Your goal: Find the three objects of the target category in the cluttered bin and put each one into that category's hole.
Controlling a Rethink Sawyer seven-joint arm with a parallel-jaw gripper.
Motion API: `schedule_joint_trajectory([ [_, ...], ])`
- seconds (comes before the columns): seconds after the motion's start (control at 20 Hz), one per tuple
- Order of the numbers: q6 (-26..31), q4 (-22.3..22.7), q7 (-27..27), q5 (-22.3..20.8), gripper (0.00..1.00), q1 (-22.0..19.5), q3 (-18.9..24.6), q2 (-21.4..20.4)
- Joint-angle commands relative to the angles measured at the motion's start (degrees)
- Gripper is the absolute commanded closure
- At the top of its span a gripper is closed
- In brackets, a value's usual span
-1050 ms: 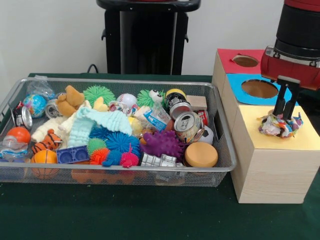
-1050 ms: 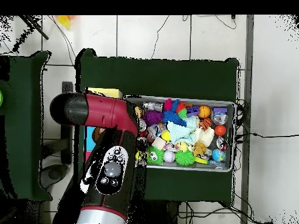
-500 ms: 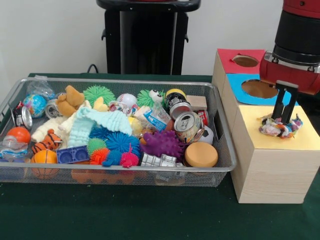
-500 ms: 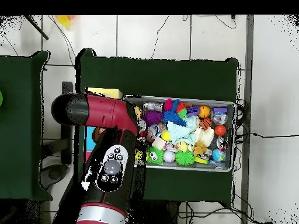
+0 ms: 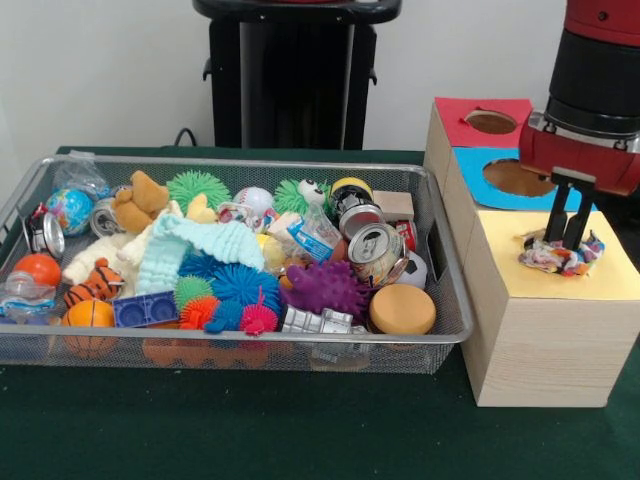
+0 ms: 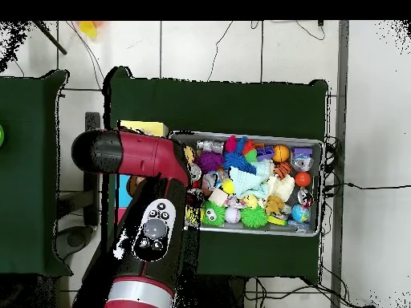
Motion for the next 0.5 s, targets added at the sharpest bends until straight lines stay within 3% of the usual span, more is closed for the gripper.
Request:
schedule_joint_trajectory([
  [0.05,-5.5,6.3,4.1,-2.2,1.0,-2.3,7.7,4.0],
  [0.5,-10.4,9.1,0.5,-3.7,1.0,-5.0,11.4,3.9],
])
